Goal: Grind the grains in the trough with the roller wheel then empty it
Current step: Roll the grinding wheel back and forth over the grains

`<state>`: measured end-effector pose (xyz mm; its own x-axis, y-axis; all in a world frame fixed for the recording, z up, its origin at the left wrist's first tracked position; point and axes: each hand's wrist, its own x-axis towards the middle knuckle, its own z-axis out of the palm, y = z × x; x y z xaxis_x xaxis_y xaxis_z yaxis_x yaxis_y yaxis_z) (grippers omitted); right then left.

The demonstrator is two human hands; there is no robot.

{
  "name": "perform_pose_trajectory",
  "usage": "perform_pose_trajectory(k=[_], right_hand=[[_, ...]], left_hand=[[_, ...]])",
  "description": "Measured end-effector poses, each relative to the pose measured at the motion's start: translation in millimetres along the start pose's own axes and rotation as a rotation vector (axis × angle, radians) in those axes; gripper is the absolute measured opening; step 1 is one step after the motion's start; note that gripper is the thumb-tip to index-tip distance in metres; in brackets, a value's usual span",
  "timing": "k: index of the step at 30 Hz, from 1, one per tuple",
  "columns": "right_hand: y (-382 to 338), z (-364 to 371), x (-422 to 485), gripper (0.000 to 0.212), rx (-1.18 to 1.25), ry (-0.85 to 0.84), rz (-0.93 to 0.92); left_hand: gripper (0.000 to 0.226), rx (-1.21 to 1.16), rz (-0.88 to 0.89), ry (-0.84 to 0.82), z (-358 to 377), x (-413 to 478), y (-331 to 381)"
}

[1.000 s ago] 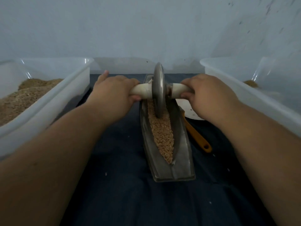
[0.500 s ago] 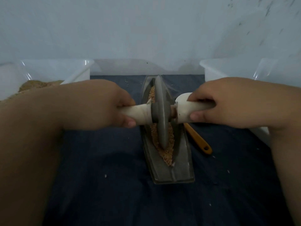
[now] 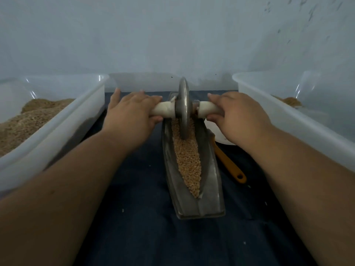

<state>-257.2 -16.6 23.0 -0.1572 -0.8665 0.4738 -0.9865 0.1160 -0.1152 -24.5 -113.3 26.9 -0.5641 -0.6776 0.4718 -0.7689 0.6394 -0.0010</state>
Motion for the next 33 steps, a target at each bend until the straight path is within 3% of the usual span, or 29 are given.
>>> perform_pose_trajectory(k=[4,7,10,14,17,22,28,33], right_hand=[[-1,-6,-3,0.052,0.001,-0.030,-0.023],[-9,-27,-8,0.038,-0.012,-0.146,-0.063],[-17,-56,-17,0.034,-0.012,-0.324,-0.083],[-20,-90,-29,0.054,-0.085,-0.540,-0.100],[-19,-98,-31,0.058,-0.034,-0.593,-0.106],[-15,-62,-18,0.034,0.010,-0.379,-0.081],[-5,-6,-1,0.061,-0.022,-0.014,-0.020],[-4,-2,-1,0.063,-0.047,0.035,-0.047]], left_hand=[[0.043,-0.056,0.028,-0.019,-6,0,-1],[0.024,-0.090,0.075,-0.171,-26,-3,-5],[0.026,-0.035,0.158,-0.359,-49,-9,-7],[0.016,-0.104,0.211,-0.548,-75,-19,-5],[0.016,-0.161,0.217,-0.598,-79,-22,-5],[0.008,-0.087,0.196,-0.451,-56,-12,-7],[0.042,-0.024,0.032,-0.037,-7,-2,1],[0.044,-0.037,0.040,-0.052,-5,-2,-3]])
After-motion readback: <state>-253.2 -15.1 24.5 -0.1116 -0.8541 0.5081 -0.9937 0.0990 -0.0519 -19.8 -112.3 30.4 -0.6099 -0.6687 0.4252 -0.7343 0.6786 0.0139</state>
